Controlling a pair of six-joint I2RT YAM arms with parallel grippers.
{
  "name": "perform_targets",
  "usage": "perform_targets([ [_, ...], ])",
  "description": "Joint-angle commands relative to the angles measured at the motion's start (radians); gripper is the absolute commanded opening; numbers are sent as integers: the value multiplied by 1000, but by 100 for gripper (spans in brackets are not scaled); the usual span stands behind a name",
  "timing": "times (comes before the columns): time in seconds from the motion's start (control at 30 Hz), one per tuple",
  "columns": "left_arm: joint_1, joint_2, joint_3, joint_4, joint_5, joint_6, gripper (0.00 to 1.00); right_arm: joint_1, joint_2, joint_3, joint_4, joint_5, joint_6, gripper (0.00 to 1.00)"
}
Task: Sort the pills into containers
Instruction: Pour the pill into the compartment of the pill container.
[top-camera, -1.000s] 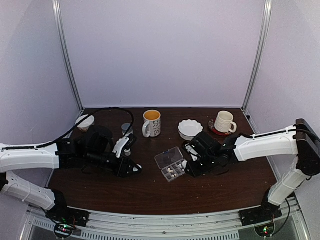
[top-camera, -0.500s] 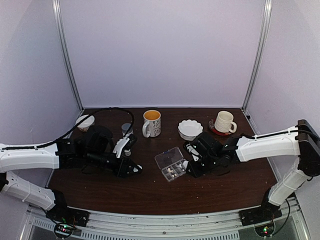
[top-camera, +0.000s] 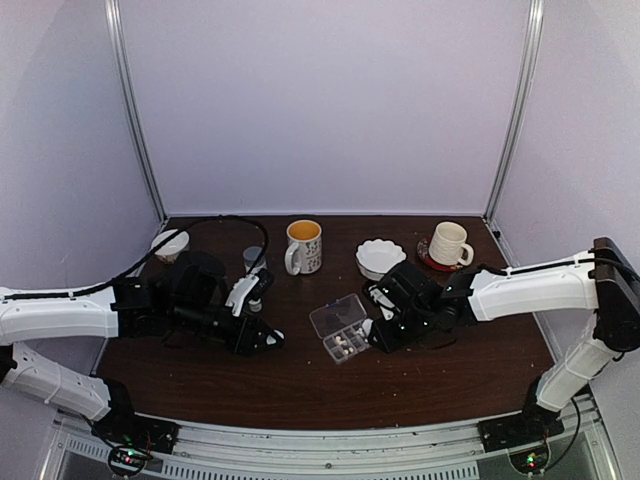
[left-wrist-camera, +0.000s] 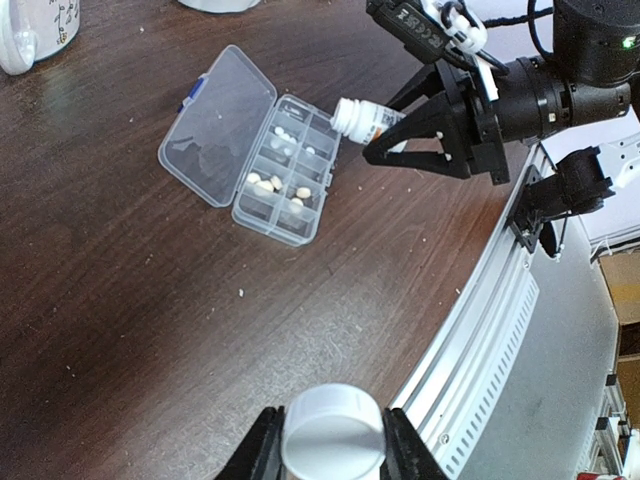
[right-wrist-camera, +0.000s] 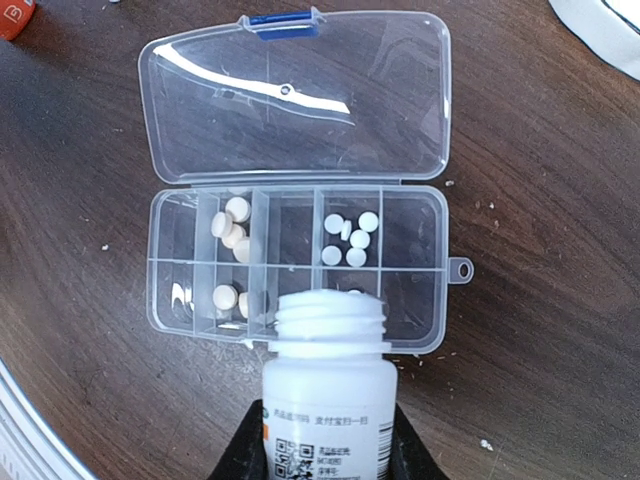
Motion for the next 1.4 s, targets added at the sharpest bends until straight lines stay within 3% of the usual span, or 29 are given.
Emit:
perform_targets([
  [0.0,6,-3,33,27,1,14,0,10,-22,-7,9,0,8,0],
  [0.17,7,1,30,38,5,11,0,8,16,31,-40,28,-6,0],
  [0.33,6,16,41,38,12,10,0,12,-45,-28,16,42,9,0],
  [0.47,6,13,44,33,12,14,0,8,23,47,-40,29,-13,0],
  [0.63,5,8,38,32,6,10,0,15,-26,-25,25,34,9,0],
  [0.77,6,7,39,28,7,13,0,9,36,50,-54,35,-12,0],
  [0.93,7,6,41,27,6,14,0,17,-29,-24,7,40,9,0],
  [1.07,6,10,44,27,11,14,0,11,31,48,-65,43,-11,0],
  [1.23,6,10,46,28,10,11,0,16,-12,-21,7,48,7,0],
  [1.37,6,13,48,24,14,13,0,11,60,68,-93,38,-18,0],
])
